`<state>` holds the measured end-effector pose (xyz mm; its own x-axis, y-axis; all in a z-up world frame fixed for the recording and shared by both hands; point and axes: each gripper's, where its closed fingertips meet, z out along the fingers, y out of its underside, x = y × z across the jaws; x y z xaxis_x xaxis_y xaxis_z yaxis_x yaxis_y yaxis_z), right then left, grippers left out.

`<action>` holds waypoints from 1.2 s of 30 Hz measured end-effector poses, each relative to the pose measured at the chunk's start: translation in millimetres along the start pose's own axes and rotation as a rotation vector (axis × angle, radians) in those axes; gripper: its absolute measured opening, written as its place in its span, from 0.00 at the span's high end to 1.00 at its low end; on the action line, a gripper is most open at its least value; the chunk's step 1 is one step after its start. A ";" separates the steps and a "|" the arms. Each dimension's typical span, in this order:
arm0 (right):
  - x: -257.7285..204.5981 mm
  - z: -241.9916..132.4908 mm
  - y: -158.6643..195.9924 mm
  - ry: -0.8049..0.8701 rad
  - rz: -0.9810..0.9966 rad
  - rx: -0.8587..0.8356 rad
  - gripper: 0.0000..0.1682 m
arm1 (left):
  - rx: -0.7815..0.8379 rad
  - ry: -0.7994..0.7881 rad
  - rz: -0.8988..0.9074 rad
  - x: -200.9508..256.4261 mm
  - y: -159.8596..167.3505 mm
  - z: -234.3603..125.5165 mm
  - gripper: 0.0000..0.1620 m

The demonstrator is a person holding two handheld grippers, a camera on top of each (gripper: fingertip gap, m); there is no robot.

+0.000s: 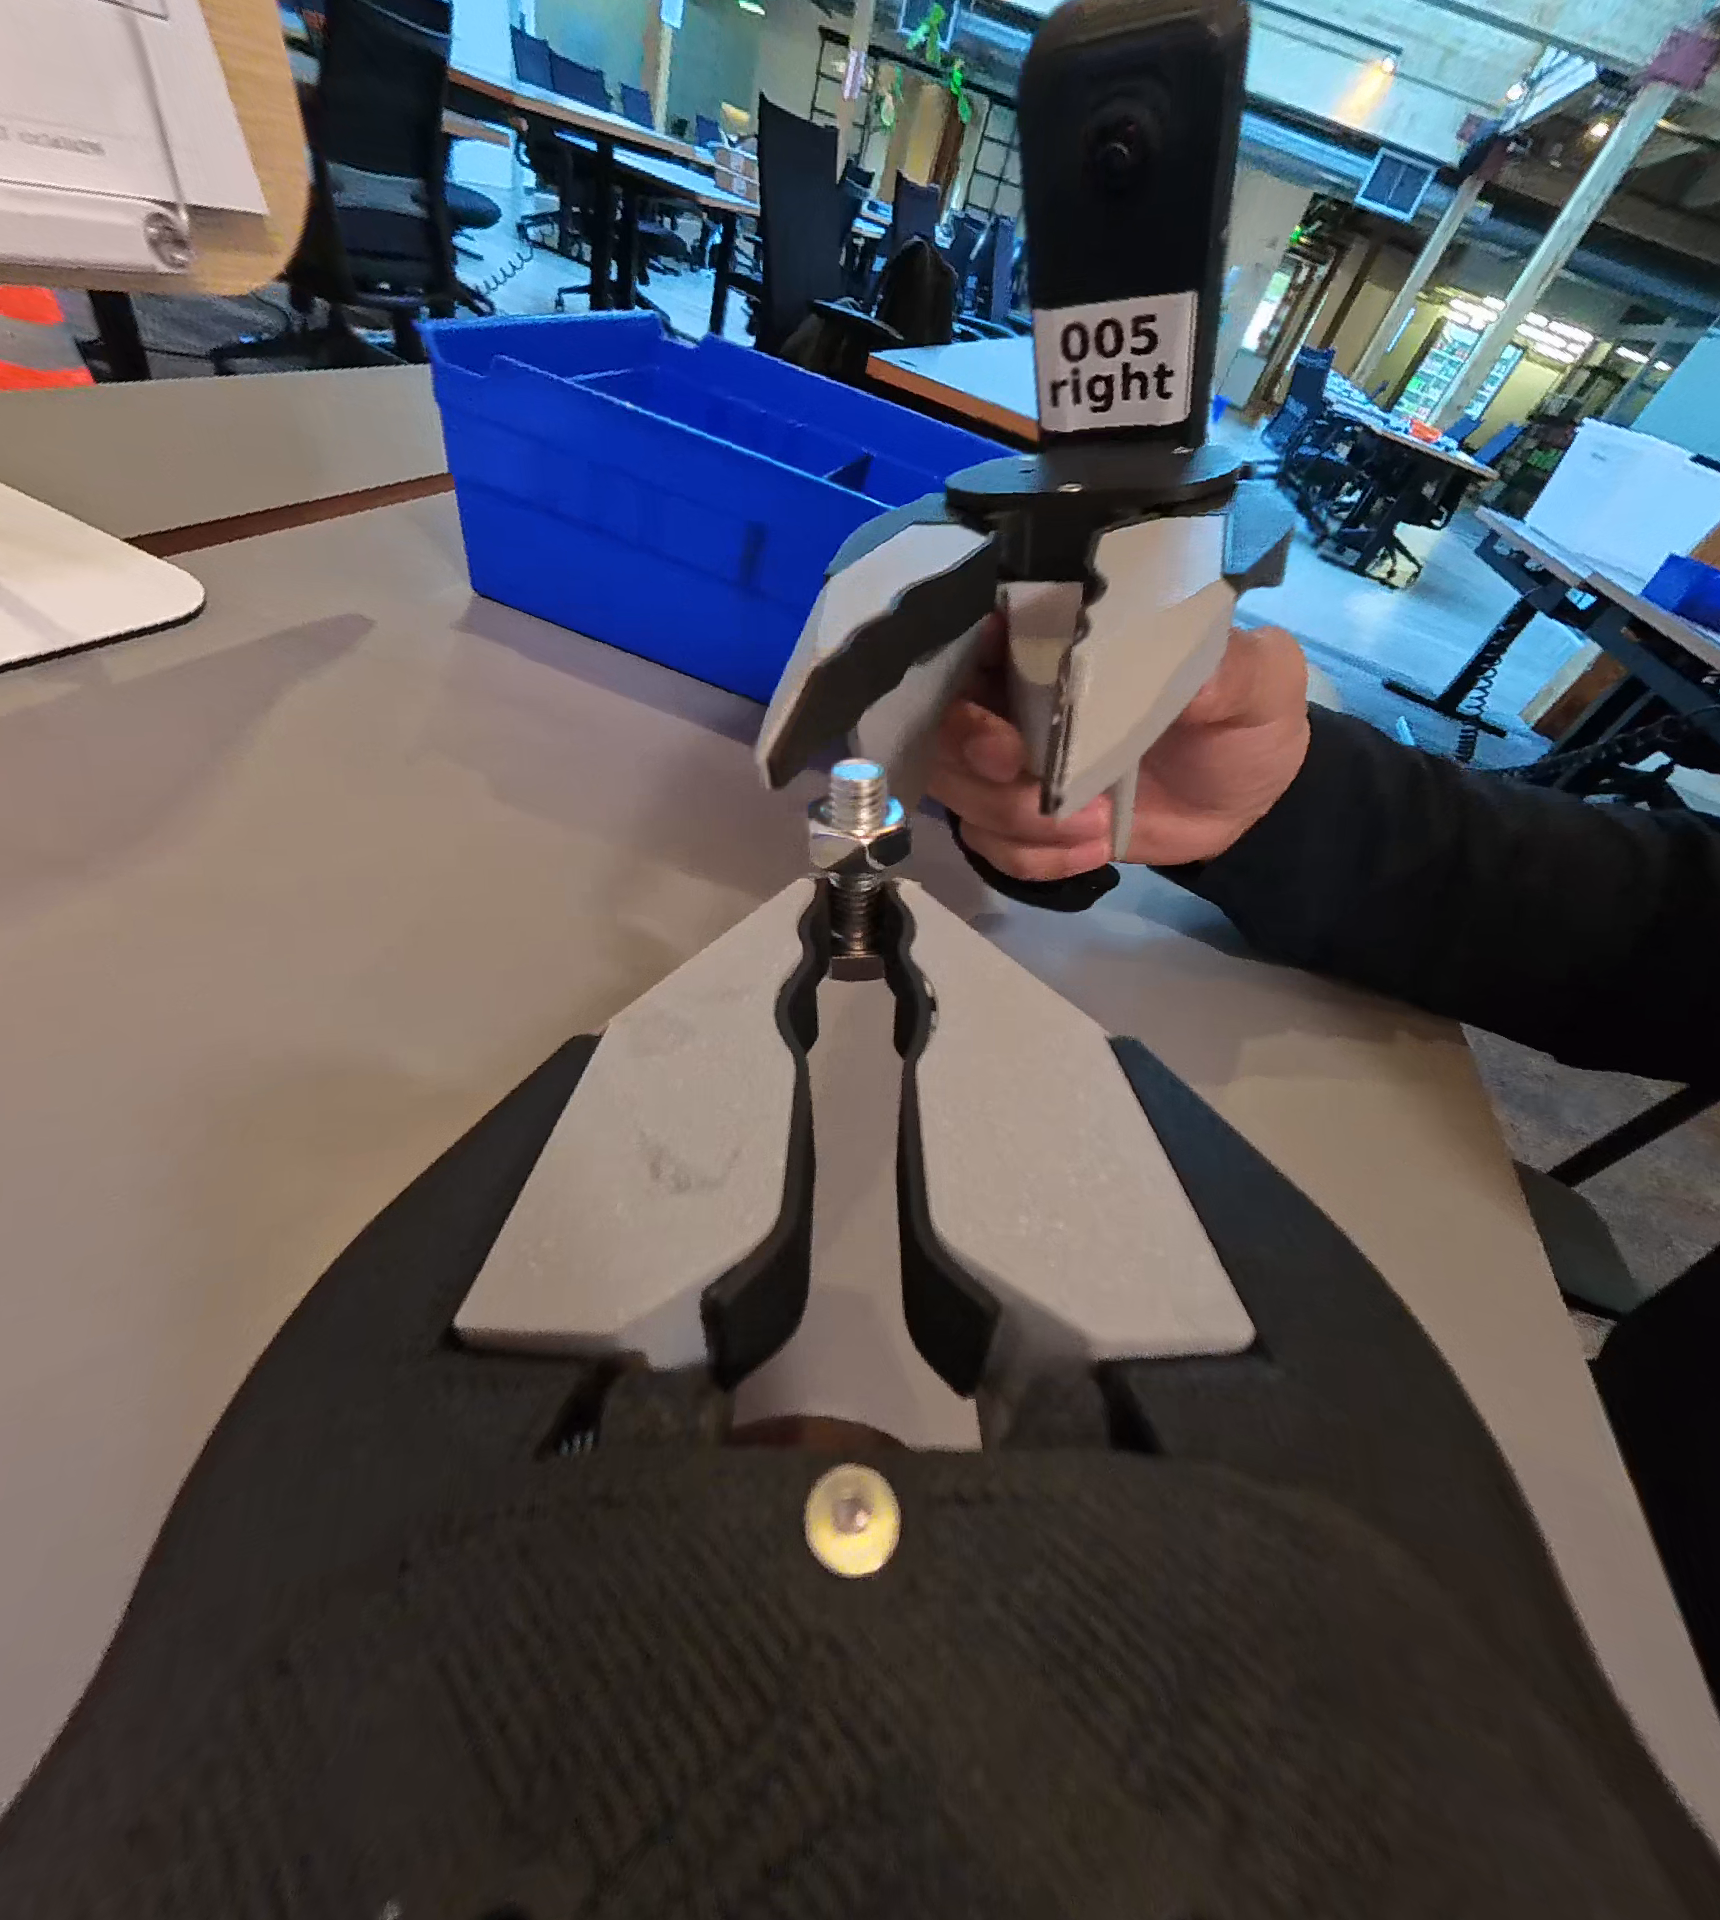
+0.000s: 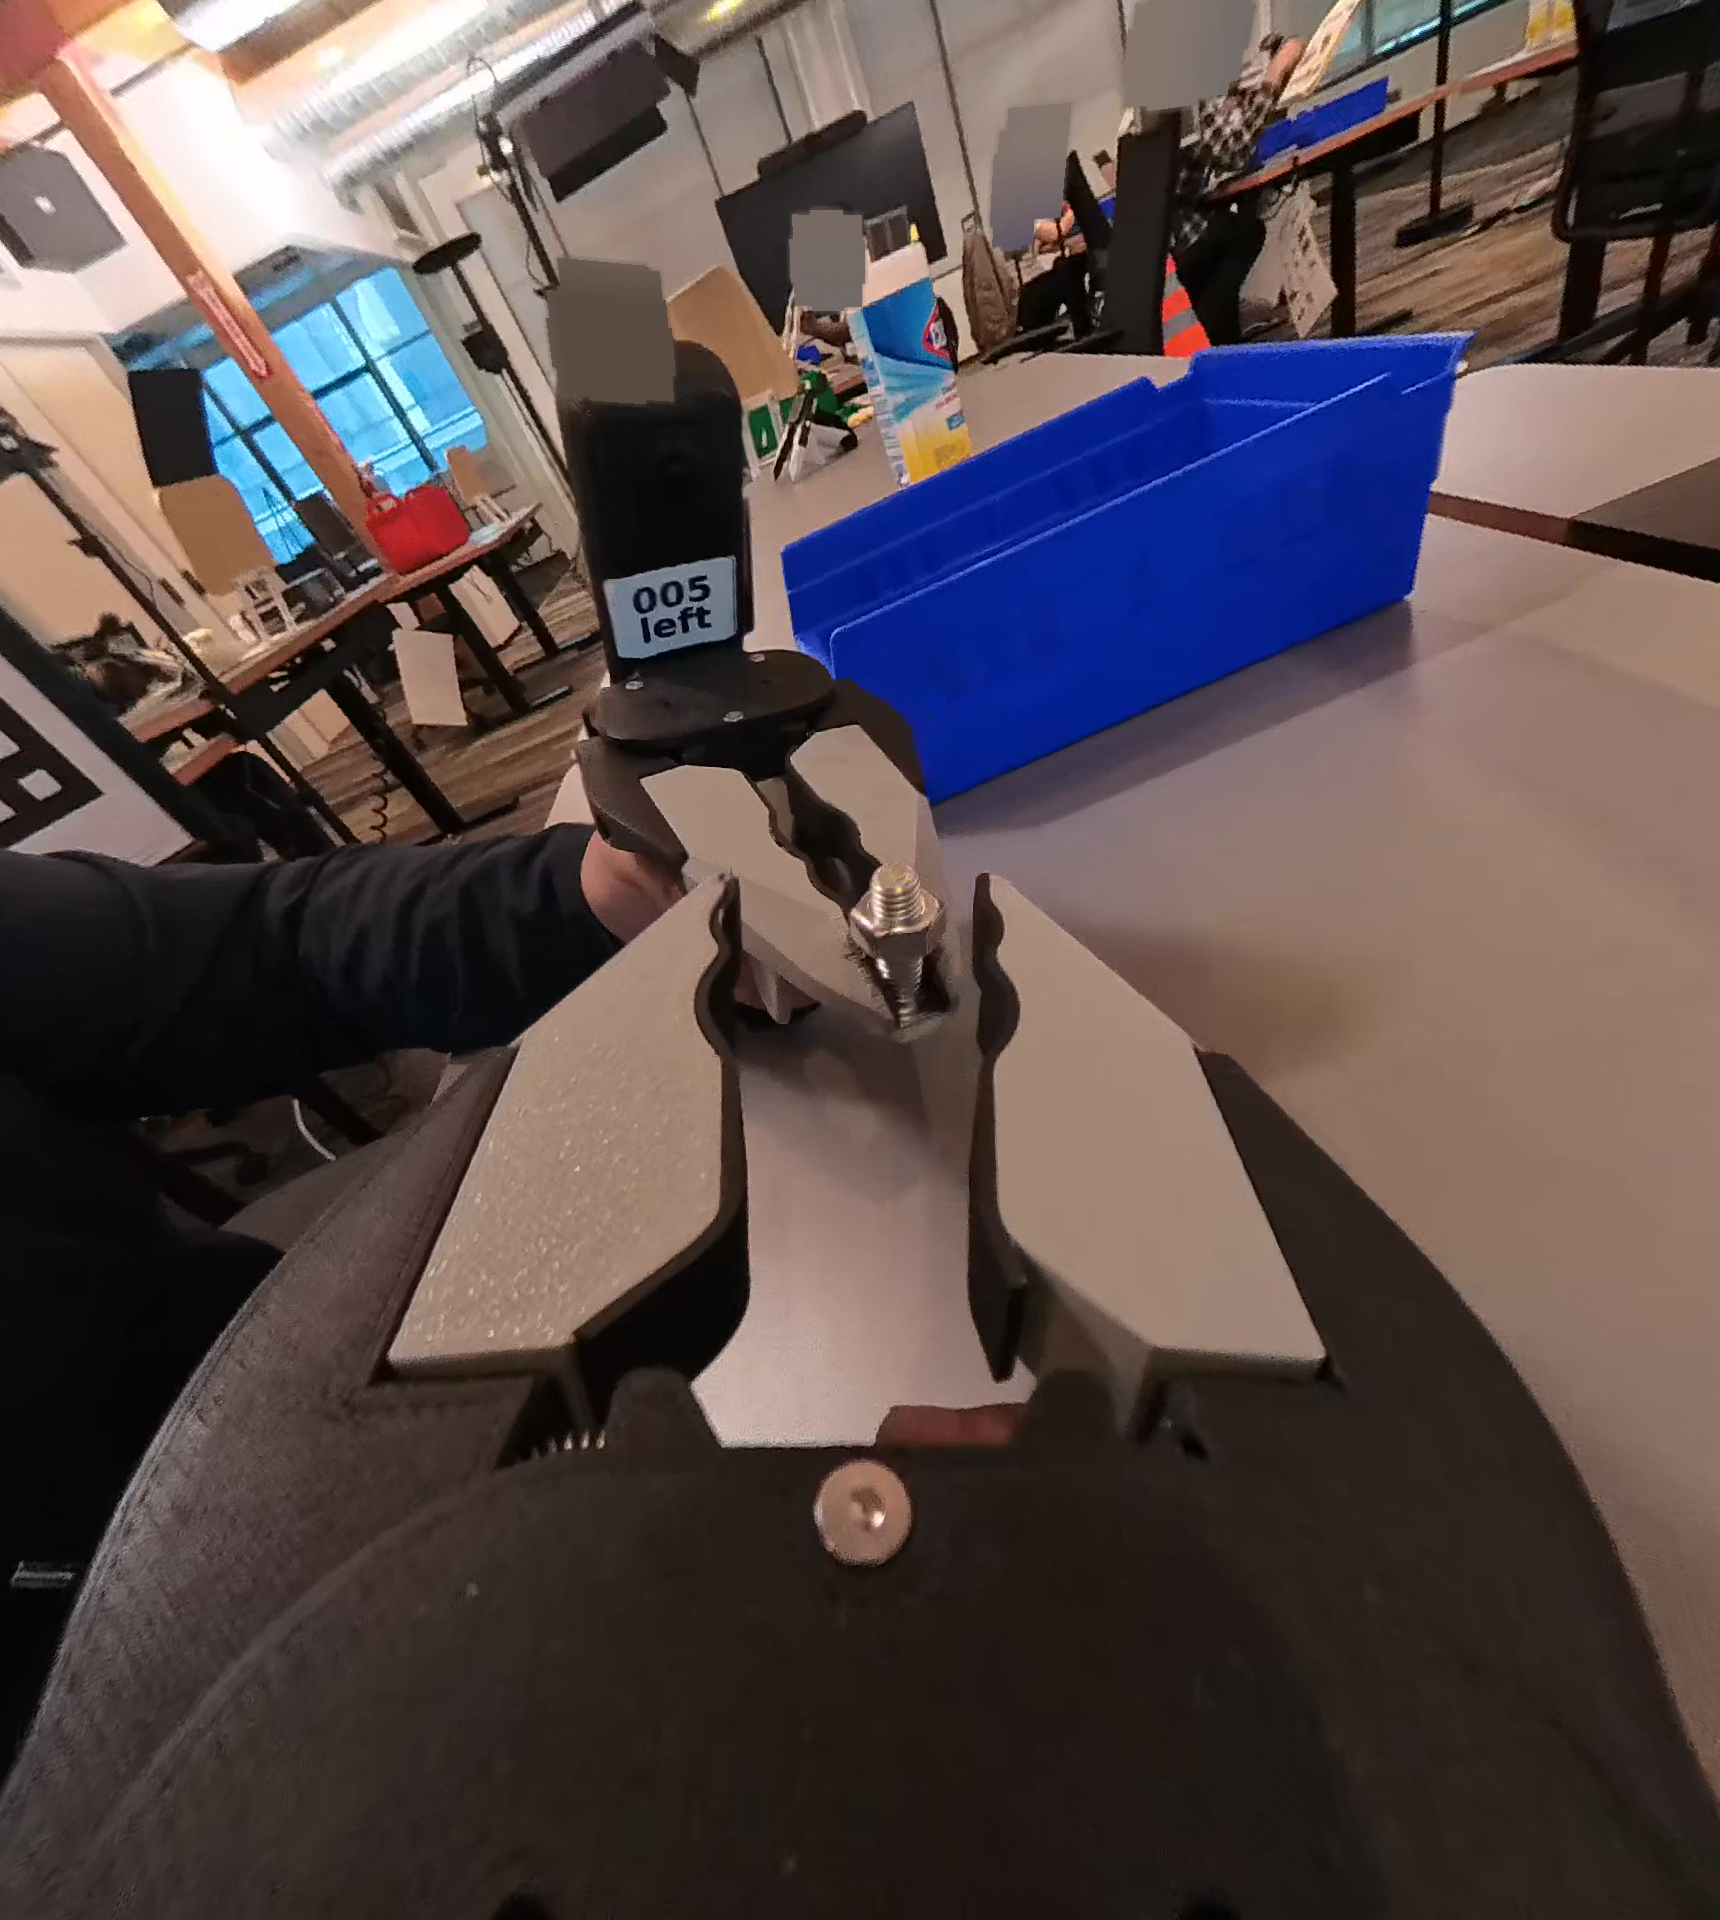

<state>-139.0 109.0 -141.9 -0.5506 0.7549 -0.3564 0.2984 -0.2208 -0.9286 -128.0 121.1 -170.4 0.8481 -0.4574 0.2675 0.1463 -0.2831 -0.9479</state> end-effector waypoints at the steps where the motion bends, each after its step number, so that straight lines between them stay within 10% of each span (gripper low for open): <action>1: -1.9 1.4 1.5 -0.009 -0.004 -0.008 0.76 | -0.003 -0.006 0.007 0.2 0.2 0.7 0.96; 36: 6.7 10.1 16.4 0.037 0.010 -0.055 0.96 | -0.055 0.025 0.019 6.3 14.1 8.8 0.96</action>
<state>-145.6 104.2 -160.5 -0.5184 0.7756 -0.3601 0.3462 -0.1947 -0.9177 -116.2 121.7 -183.6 0.8373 -0.4838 0.2547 0.1016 -0.3201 -0.9419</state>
